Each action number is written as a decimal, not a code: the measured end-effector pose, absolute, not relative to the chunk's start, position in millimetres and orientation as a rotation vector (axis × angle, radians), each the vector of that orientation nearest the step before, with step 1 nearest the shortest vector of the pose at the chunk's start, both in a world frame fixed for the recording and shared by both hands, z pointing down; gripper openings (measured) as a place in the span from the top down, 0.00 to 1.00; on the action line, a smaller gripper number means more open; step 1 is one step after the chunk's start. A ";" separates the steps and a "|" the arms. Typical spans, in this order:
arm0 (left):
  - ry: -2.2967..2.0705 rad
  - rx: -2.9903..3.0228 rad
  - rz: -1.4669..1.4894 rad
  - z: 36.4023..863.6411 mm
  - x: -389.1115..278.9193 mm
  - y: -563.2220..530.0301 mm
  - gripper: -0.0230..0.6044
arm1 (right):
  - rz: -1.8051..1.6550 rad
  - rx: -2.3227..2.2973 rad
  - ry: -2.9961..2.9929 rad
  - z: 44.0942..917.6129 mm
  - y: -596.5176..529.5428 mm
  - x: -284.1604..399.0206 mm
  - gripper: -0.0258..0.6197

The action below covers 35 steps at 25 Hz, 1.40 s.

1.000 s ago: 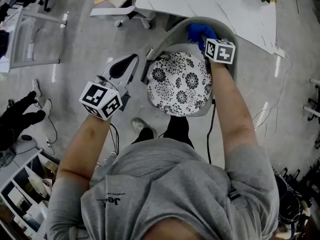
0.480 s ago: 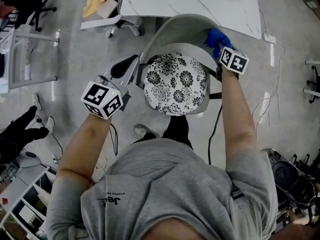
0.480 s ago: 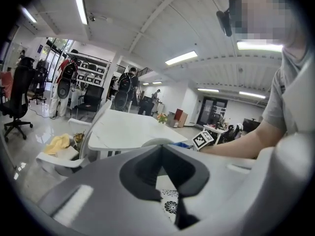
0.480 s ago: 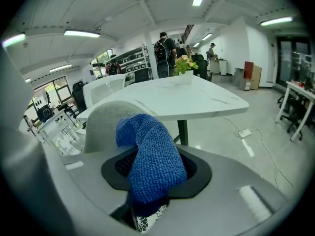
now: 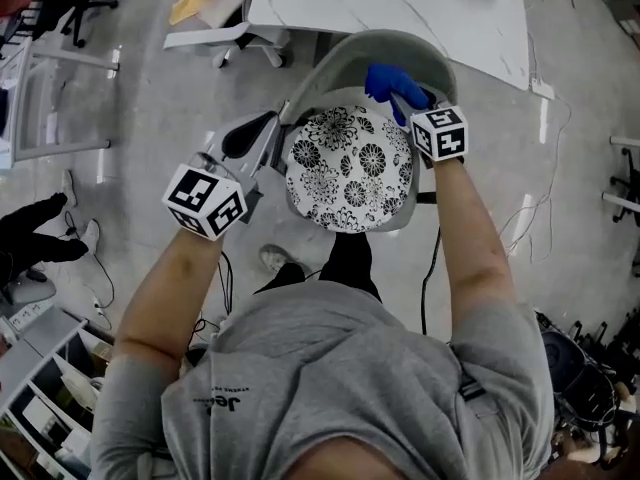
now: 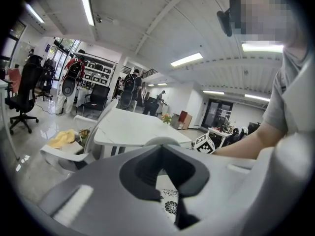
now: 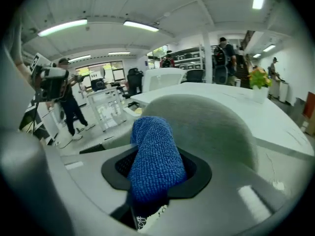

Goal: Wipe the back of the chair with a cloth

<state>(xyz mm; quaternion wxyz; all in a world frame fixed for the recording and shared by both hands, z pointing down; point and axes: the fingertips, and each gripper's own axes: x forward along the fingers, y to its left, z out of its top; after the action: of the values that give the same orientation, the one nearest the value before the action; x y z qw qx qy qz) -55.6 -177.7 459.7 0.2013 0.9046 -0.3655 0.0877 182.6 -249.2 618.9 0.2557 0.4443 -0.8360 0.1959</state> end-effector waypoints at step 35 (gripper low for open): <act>-0.942 2.577 0.262 477.8 -35.7 -185.4 0.87 | 0.880 1.754 -1.871 664.6 -266.0 275.7 0.75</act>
<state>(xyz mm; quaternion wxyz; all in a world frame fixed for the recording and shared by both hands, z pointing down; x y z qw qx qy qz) -35.7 -185.4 477.8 0.1916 0.9176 -0.3355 0.0934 275.7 -266.0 664.6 0.2133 0.6320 -0.6743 0.3169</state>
